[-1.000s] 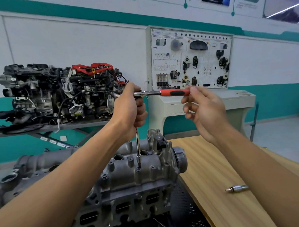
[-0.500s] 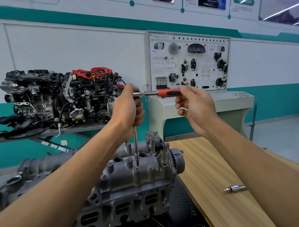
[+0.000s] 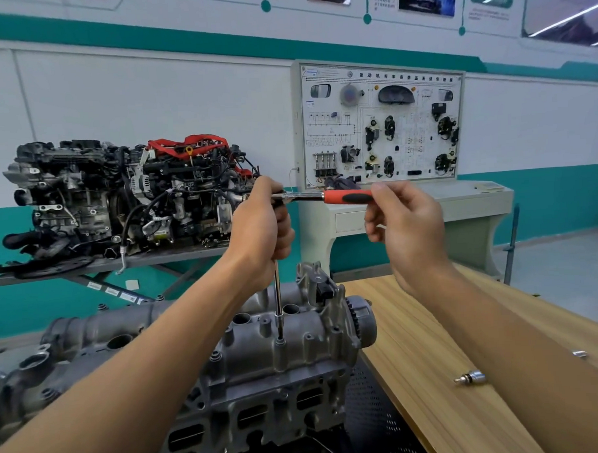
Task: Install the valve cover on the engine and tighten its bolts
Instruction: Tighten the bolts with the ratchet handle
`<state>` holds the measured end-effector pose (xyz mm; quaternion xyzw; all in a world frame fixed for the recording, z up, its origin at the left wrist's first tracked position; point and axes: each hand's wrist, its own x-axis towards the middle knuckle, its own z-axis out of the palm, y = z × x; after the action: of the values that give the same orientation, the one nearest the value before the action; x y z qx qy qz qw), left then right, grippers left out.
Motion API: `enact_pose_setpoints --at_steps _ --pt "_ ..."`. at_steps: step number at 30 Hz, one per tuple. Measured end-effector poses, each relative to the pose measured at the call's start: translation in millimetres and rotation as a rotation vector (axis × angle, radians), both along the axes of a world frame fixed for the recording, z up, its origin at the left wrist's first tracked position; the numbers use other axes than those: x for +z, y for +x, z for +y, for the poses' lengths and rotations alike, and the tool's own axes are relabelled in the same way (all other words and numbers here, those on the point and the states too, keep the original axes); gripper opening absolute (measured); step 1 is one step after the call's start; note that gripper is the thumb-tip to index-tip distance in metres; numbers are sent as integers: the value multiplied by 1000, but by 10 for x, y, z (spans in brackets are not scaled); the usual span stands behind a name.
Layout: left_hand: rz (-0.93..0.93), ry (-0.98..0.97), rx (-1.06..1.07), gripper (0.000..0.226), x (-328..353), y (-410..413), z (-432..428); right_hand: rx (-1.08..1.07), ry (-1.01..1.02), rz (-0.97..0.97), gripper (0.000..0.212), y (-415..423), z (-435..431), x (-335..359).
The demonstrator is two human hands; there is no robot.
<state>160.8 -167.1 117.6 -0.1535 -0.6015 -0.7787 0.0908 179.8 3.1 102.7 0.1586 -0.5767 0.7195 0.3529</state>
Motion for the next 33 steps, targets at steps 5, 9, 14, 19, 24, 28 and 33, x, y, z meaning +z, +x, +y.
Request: enact_pose_setpoints --at_steps 5,9,14,19,24,28,33 --pt "12 11 44 59 0 -29 75 -10 246 487 13 500 -309 -195" --pt "26 16 60 62 -10 -28 141 -68 222 519 14 490 -325 -176" --pt "70 71 84 46 -59 55 86 -102 17 315 14 198 -152 -211" --pt "72 -25 -24 53 -60 90 52 -39 -84 97 25 -256 -179 -161" --pt "-44 -86 -339 46 -13 -82 -56 51 -66 -169 32 -725 -225 -57" --pt "-96 -52 -523 43 2 -168 -125 212 -84 -309 32 -853 -241 -28" --pt "-99 -21 -334 54 -31 -219 -61 93 -319 -85 12 -572 -237 -76"
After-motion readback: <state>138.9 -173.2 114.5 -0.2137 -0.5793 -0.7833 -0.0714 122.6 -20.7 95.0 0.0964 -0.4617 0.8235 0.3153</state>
